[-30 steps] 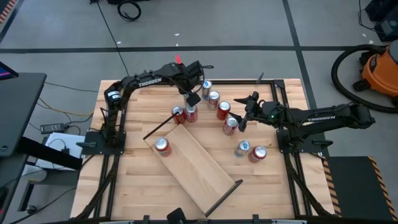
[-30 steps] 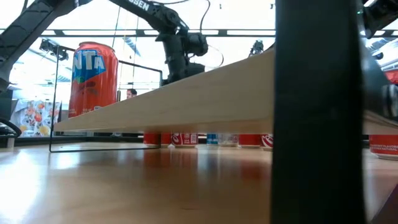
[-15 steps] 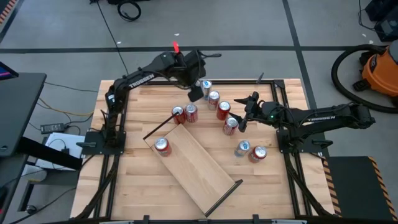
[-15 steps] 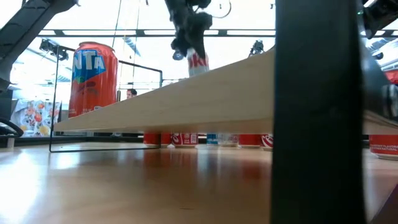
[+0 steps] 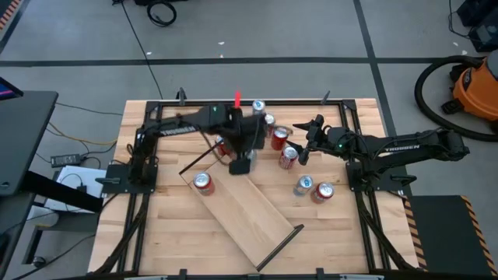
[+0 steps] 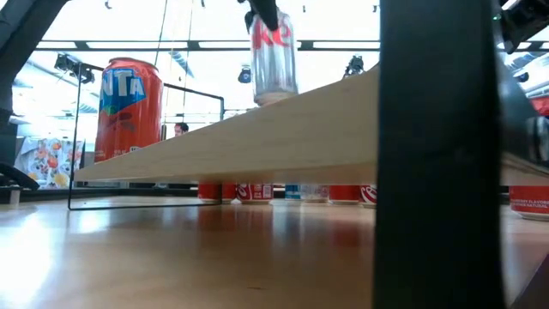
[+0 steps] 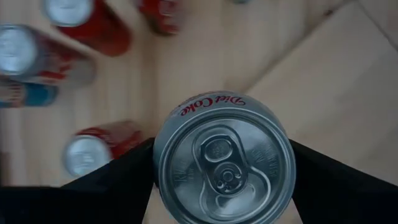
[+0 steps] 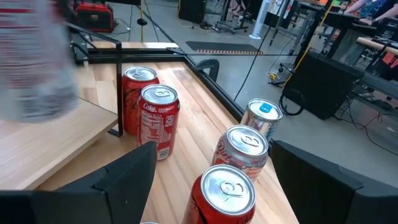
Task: Place canned beverage on shelf
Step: Put the left silver soda can on the shelf, then put the top left red soda can on the shelf
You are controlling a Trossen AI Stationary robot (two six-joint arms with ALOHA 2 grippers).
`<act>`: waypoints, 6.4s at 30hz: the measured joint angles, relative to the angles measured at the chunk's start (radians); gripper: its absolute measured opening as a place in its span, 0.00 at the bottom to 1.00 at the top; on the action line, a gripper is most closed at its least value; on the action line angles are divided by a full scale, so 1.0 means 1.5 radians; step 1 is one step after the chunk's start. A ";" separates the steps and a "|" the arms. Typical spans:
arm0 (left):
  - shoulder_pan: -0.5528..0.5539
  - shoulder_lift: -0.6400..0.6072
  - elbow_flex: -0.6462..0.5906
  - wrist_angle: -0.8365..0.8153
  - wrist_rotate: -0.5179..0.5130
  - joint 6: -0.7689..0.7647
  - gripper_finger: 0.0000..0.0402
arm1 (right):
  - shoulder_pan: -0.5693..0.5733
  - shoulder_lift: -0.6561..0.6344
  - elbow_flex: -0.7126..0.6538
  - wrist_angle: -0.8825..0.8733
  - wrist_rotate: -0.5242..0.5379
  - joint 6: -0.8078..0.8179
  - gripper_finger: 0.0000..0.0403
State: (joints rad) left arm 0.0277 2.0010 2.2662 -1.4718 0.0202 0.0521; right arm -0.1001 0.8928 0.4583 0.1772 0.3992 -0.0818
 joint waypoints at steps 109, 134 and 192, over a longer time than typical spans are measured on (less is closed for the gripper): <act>-0.274 -0.313 -0.648 0.315 -0.088 -0.313 0.90 | 0.002 0.000 0.000 0.010 -0.005 0.020 0.81; -0.269 -0.314 -0.525 0.259 -0.210 -0.282 0.90 | 0.002 0.000 0.000 0.009 -0.005 0.019 0.81; 0.205 -0.090 -0.370 0.347 -0.104 -0.014 0.90 | 0.002 0.003 0.000 0.026 0.000 0.002 0.81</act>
State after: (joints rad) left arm 0.3353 1.8658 1.7111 -0.9520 -0.1355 0.0316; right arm -0.0975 0.8978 0.4583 0.2159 0.3992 -0.0788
